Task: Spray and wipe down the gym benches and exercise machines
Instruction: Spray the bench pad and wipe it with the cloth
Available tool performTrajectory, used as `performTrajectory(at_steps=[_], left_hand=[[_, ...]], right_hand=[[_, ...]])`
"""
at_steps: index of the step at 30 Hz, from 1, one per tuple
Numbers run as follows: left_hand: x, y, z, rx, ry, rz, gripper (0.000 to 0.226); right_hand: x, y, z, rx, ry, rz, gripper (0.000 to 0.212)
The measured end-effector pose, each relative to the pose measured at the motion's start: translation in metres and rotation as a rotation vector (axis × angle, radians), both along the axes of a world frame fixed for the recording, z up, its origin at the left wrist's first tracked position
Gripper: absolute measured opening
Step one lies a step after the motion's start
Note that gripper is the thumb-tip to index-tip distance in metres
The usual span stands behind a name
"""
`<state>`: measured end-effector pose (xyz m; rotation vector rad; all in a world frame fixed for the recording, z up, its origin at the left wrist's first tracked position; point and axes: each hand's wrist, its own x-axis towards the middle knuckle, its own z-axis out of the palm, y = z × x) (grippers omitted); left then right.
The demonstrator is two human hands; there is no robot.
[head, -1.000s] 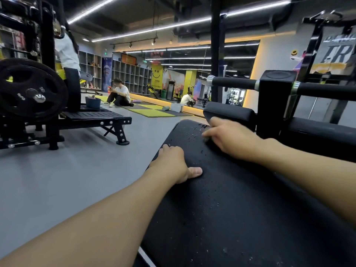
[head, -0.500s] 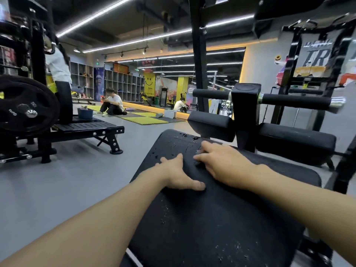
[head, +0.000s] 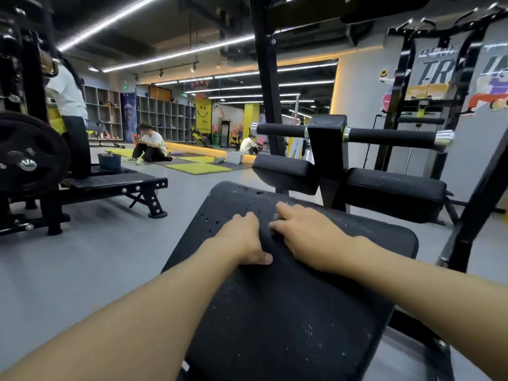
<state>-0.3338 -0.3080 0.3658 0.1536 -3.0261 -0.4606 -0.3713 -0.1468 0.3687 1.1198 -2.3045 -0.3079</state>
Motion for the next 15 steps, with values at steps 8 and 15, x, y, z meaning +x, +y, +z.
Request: performTrajectory(at_steps=[8,15], left_hand=[[-0.004,0.009,0.0,0.058,-0.135,0.017,0.132],[-0.003,0.017,-0.006,0.1,-0.104,0.047,0.127]], right_hand=[[-0.002,0.009,-0.002,-0.034,0.05,-0.062,0.031],[-0.019,0.035,0.018,-0.187,0.085,-0.166,0.027]])
